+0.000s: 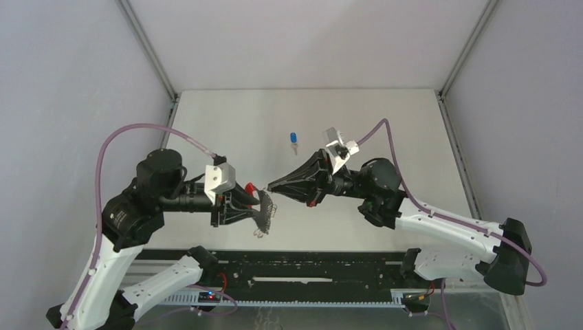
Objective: Put the keys on the keyring
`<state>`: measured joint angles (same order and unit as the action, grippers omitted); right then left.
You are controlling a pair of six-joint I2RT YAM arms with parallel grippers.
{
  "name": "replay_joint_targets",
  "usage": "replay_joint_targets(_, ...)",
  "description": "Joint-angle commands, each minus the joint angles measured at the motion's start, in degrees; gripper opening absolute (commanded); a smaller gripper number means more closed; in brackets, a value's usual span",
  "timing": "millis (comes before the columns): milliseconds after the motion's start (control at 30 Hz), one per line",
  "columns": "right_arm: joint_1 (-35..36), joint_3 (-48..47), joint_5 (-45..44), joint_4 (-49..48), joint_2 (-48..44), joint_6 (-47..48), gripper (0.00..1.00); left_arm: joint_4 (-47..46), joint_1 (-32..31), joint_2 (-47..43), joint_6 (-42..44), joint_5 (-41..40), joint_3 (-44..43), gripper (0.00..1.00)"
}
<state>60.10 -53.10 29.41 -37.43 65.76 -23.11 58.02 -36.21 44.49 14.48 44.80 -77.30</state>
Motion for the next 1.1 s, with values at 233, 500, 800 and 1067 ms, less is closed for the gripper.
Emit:
replay_joint_targets(233,2.2,2.5,0.4,-22.0,3.3,-7.1,0.00,-11.0,-0.1,-0.7,-8.5,4.2,-0.1,0.32)
replay_joint_targets(500,3.3,2.5,-0.6,-20.9,3.2,-4.5,0.00,-10.8,0.0,-0.9,-8.1,4.4,-1.1,0.30)
replay_joint_targets(800,4.3,2.5,-1.3,-20.3,4.0,-1.8,0.00,-12.3,0.2,0.0,-11.4,4.5,-2.7,0.37)
replay_joint_targets(1067,4.3,2.0,-1.7,-21.2,4.9,-2.0,0.00,-11.8,0.5,1.1,-12.4,3.9,-4.1,0.46)
